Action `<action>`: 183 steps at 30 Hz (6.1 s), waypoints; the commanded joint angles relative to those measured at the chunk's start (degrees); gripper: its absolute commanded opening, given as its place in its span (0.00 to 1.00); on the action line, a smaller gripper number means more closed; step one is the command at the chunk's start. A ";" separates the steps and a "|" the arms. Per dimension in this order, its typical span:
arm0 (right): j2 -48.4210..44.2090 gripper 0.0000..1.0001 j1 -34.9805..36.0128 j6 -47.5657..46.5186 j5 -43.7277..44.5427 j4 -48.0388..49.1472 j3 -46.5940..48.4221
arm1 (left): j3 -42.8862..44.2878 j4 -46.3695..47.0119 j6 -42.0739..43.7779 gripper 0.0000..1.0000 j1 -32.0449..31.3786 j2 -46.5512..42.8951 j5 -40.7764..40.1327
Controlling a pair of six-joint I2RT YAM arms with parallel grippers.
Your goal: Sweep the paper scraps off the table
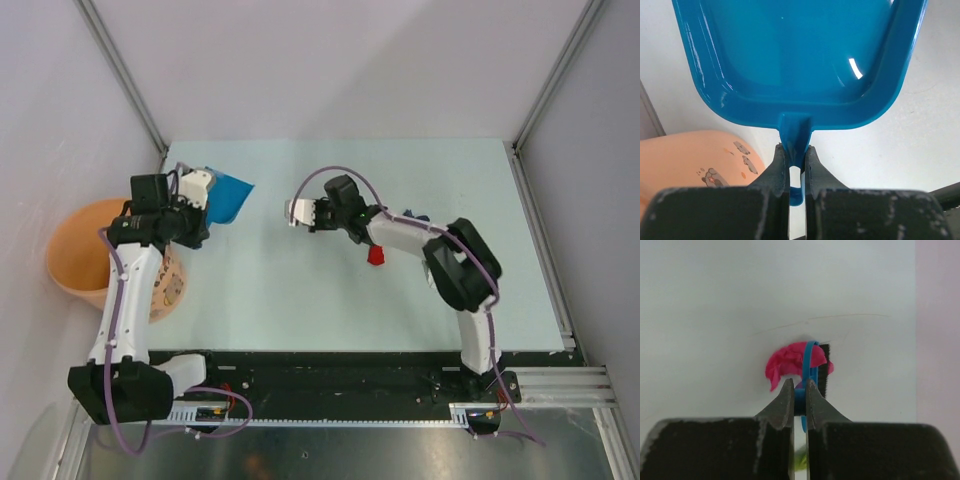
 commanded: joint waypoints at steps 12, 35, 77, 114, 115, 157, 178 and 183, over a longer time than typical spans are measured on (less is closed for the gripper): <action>-38.06 0.00 13.34 23.76 12.51 1.16 -28.82 | -10.12 -3.75 17.34 0.00 -18.10 3.52 -11.24; -30.02 0.00 15.01 67.14 42.37 -7.35 -22.94 | -12.59 -4.29 19.64 0.00 -32.26 24.26 -19.33; -59.61 0.00 14.92 48.08 46.12 6.96 -4.91 | 7.62 4.41 6.81 0.00 -20.05 15.57 24.18; -62.34 0.00 10.00 59.41 42.52 -10.52 -15.11 | 0.87 9.16 -36.16 0.00 67.84 -7.12 72.85; -62.34 0.00 10.09 59.50 42.44 -10.52 -15.20 | -1.49 9.16 -38.00 0.00 68.37 -5.90 75.13; -62.87 0.00 10.88 60.03 43.05 -10.97 -15.90 | -3.63 8.90 -43.73 0.00 58.01 -2.10 80.00; -63.14 0.00 13.78 58.01 47.36 -13.33 -15.90 | 7.27 9.25 -24.93 0.00 40.93 -9.74 49.89; -61.47 0.00 12.91 55.29 46.40 -16.05 -15.90 | 6.92 7.68 -20.11 0.00 20.16 -7.65 32.83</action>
